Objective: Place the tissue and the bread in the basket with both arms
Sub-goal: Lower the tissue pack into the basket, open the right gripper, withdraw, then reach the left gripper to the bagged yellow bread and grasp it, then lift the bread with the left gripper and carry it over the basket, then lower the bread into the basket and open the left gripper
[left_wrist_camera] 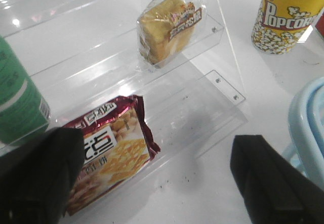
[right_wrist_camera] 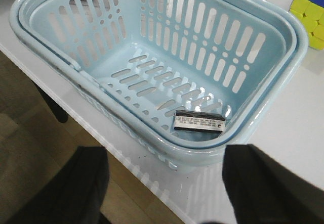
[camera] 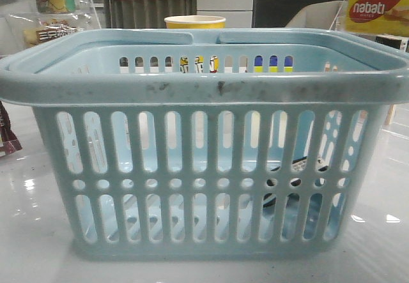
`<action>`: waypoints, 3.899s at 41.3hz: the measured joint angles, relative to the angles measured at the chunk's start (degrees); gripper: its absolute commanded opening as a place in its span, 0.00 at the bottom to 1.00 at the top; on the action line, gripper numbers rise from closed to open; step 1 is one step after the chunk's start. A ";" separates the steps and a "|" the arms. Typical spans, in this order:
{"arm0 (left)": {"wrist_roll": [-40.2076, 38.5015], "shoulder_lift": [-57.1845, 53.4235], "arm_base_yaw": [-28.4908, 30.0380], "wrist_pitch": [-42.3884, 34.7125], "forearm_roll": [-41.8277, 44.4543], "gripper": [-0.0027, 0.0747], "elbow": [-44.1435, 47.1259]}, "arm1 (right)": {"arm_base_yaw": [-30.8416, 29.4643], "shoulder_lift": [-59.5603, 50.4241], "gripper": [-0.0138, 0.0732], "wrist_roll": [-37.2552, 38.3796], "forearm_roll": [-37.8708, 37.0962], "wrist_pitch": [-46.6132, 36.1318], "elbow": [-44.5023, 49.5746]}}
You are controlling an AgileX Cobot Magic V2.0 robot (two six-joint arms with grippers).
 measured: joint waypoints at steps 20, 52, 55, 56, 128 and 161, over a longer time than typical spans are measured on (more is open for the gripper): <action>1.43 33.27 0.00 -1.31 3.09 0.87 -23.24 | 0.00 0.00 0.82 0.00 0.00 0.11 0.00; 1.43 45.71 -0.12 -10.71 3.47 0.39 -29.69 | 0.00 0.00 0.82 0.00 0.00 0.20 0.00; 1.43 45.71 -0.12 -10.71 3.09 0.31 -29.69 | 0.00 0.00 0.82 0.00 0.00 0.20 0.00; 1.43 45.59 -0.12 -10.49 3.09 0.30 -29.69 | 0.00 0.00 0.82 0.00 0.00 0.20 0.00; 6.03 18.97 -34.21 8.33 -5.88 0.59 -14.47 | 0.00 0.00 0.82 0.00 0.00 0.20 0.00; 6.03 -16.61 -34.21 17.30 -5.88 0.64 -0.24 | 0.00 0.00 0.82 0.00 0.00 0.20 0.00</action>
